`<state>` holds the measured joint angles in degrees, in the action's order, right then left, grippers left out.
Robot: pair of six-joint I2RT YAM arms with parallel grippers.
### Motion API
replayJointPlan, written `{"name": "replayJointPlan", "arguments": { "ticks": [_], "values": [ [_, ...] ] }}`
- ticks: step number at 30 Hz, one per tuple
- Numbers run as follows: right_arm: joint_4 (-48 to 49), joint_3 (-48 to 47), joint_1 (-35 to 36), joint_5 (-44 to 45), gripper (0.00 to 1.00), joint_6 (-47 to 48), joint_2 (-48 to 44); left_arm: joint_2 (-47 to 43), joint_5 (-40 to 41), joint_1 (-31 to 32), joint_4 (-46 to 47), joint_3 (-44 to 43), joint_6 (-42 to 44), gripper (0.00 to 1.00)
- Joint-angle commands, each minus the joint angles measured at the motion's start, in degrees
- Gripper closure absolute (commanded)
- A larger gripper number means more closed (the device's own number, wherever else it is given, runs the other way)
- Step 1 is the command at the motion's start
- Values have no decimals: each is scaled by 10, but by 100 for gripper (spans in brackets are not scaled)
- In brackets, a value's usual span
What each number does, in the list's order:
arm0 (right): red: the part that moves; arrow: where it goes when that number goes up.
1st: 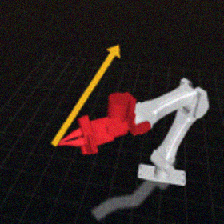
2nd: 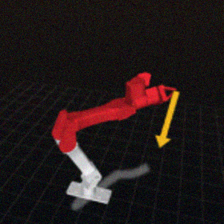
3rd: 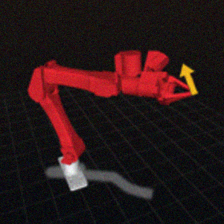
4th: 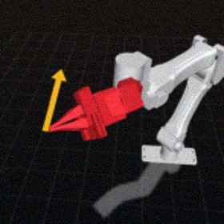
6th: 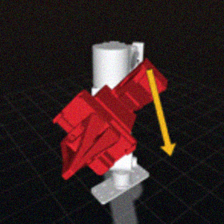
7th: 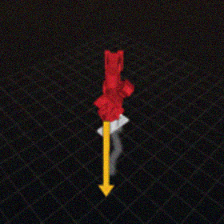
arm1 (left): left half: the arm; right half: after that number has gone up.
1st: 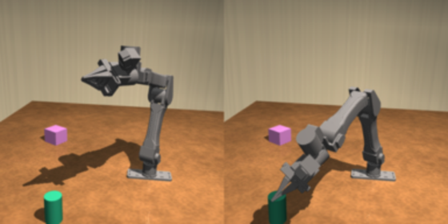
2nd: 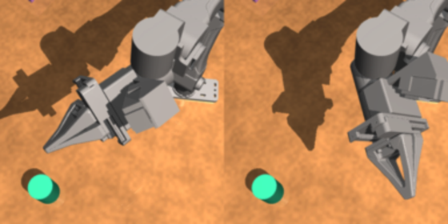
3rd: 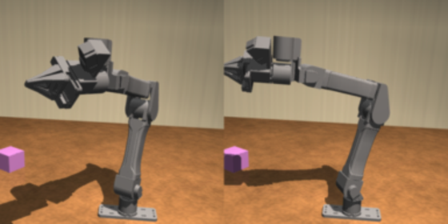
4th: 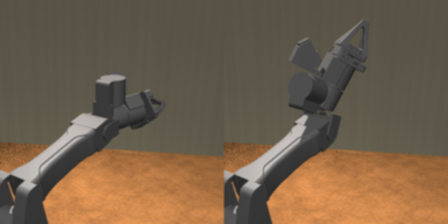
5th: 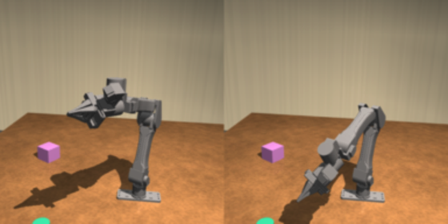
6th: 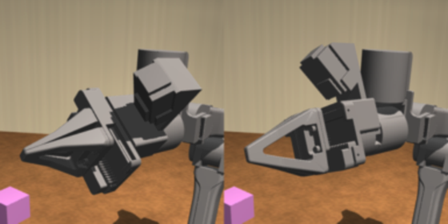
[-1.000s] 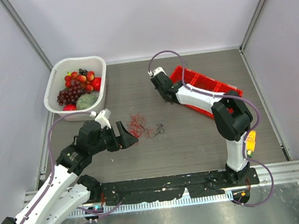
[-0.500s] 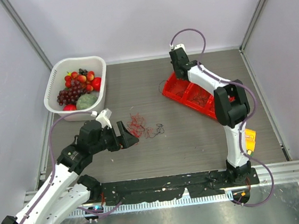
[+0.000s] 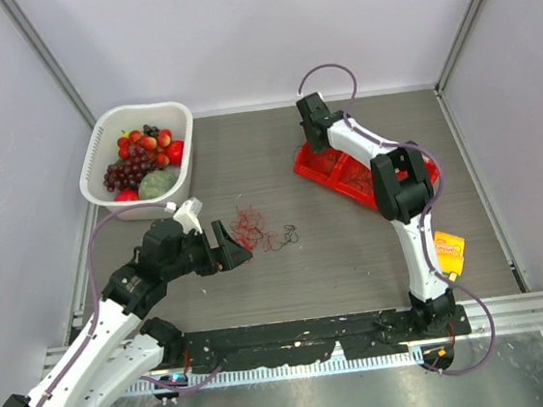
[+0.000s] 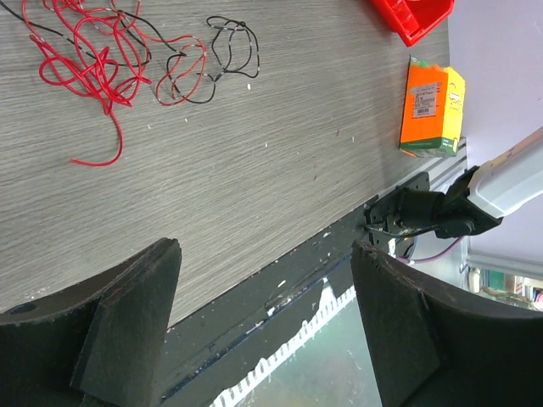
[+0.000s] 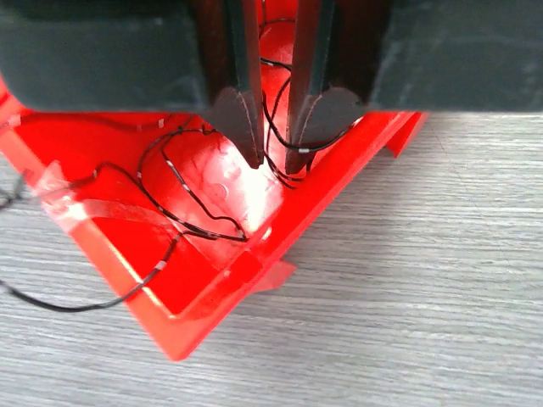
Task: Untangle the cables
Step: Place the cable in the bin.
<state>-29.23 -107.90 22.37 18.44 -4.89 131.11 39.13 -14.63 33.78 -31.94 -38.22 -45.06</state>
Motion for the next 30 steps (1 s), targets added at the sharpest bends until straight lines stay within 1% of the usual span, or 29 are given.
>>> {"name": "replayJointPlan", "arguments": {
  "ticks": [1,2,4,5,6,8,9,12,14,17,22,24,25,30],
  "values": [
    [-23,-21,2,16,74,-13,-76,-2,-13,1,22,-12,-6,15],
    [-26,-17,2,15,69,-13,-85,-3,-12,1,22,-12,-6,15],
    [-35,-6,2,18,63,-14,-114,-3,-11,1,23,-10,-5,15],
    [-37,3,2,17,61,-13,-131,-1,-11,1,24,-10,-5,15],
    [-36,9,2,14,57,-14,-142,0,-12,1,26,-8,-5,15],
    [-31,43,2,-8,52,-7,-177,2,-15,1,30,-7,-6,15],
    [-24,51,4,-10,48,-4,-187,2,-17,1,32,-6,-6,15],
    [1,104,7,-37,43,6,-229,3,-18,1,33,-5,-6,15],
    [19,135,11,-65,41,18,-248,2,-17,1,32,-5,-6,15],
    [45,171,41,-64,39,41,-264,2,-17,1,31,-5,-6,15],
    [105,250,96,-19,39,86,-292,1,-16,1,30,-2,-4,15],
    [127,277,142,2,39,113,-294,3,-17,1,30,-1,-4,15],
    [134,287,152,18,39,132,-289,3,-16,1,31,-1,-4,15],
    [132,290,199,66,40,174,-259,3,-19,1,29,-2,-4,15]
  ]
}}
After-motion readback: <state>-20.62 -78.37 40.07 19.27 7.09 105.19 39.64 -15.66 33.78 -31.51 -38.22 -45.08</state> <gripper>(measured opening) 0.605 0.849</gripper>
